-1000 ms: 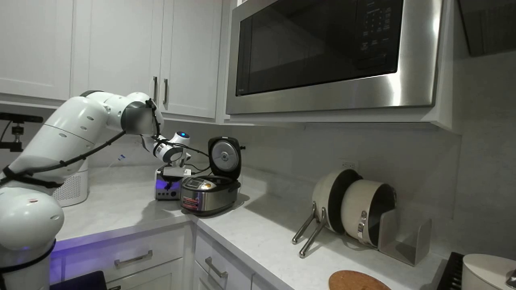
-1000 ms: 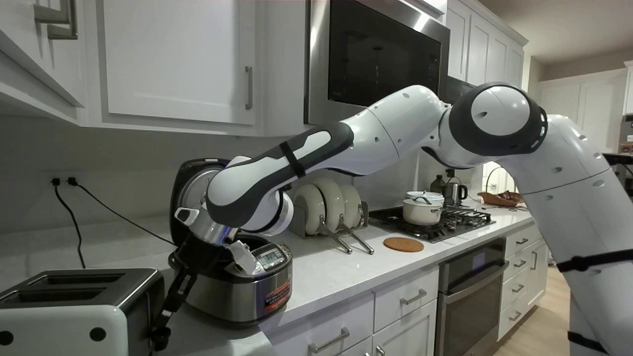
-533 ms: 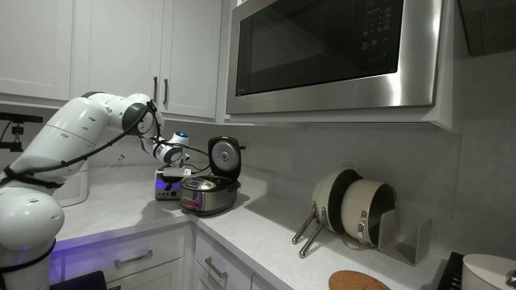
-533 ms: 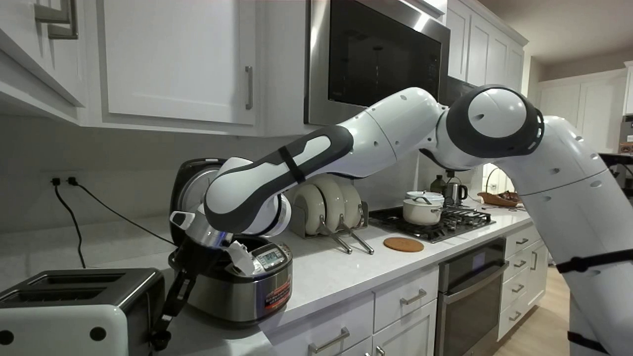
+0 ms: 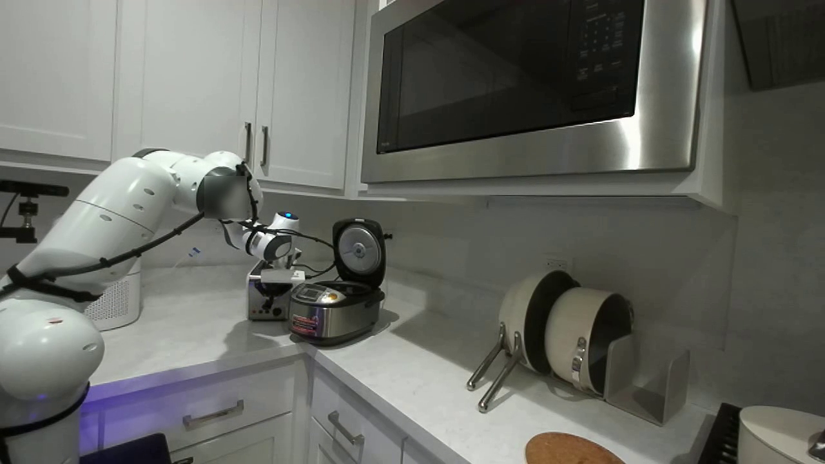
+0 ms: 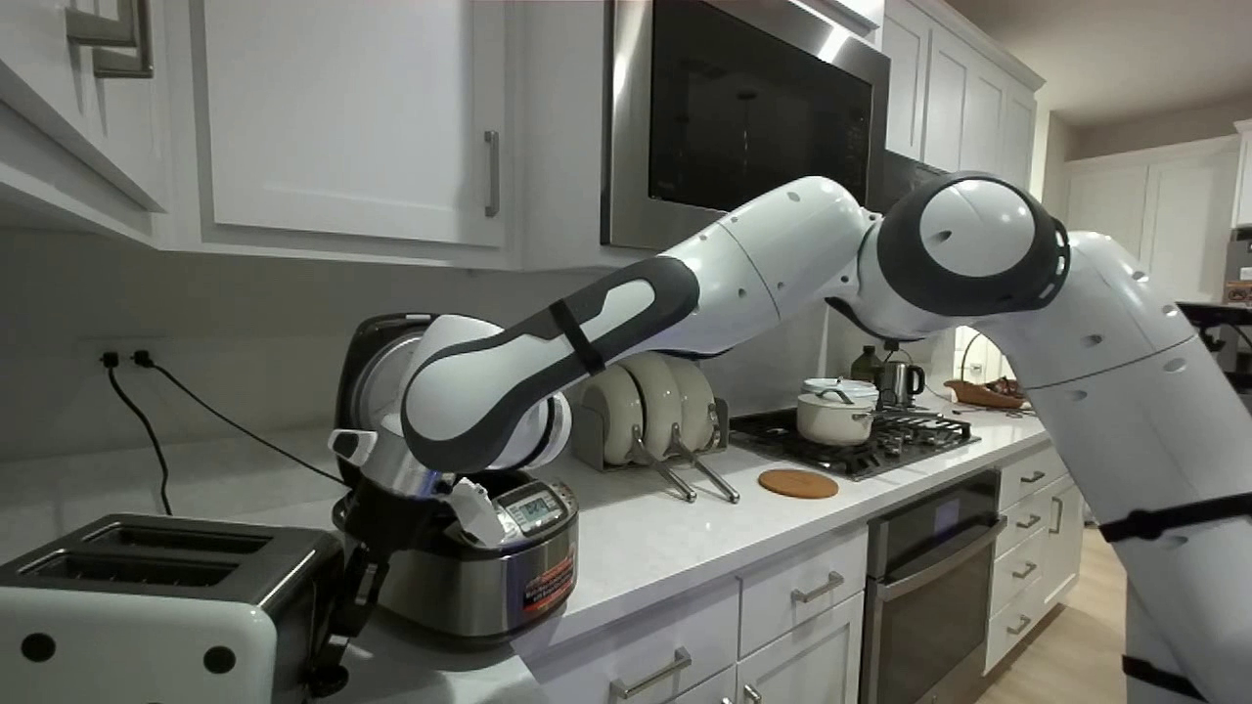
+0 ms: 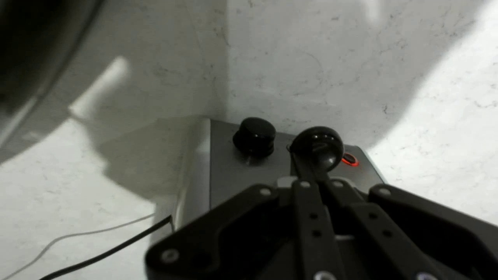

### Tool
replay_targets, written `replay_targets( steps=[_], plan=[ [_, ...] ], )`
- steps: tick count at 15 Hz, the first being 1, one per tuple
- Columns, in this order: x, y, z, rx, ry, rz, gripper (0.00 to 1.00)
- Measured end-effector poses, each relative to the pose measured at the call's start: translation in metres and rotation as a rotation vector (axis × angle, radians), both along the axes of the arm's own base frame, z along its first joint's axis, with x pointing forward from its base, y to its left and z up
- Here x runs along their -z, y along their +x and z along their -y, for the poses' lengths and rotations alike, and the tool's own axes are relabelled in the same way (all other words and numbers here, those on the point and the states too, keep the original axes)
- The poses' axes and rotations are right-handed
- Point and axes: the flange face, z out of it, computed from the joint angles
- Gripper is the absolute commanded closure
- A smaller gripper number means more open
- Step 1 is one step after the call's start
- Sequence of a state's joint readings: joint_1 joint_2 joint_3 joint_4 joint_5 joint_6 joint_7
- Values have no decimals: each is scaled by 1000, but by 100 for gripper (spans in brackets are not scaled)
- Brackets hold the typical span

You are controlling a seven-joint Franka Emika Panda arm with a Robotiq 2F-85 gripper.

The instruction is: Push the lever on the bread toaster down

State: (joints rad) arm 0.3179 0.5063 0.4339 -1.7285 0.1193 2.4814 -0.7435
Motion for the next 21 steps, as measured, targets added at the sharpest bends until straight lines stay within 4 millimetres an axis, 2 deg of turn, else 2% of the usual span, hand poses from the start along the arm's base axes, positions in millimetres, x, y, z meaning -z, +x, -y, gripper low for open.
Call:
replay_targets(
  steps=[3,4,5,7,10,15,18,21],
  plan=[
    [0,-1,-1,13,-29,-5,100],
    [0,-1,-2,14,-31,-6,74],
    [-1,-1,-2,13,-33,-6,73],
    [0,-1,-3,12,-36,-10,60],
    [-1,-4,-7,11,-43,-18,38],
    [11,-6,-7,-11,-114,8,0],
    [3,6,1,-7,-136,53,0],
    [-25,19,8,5,-135,106,0]
  ],
)
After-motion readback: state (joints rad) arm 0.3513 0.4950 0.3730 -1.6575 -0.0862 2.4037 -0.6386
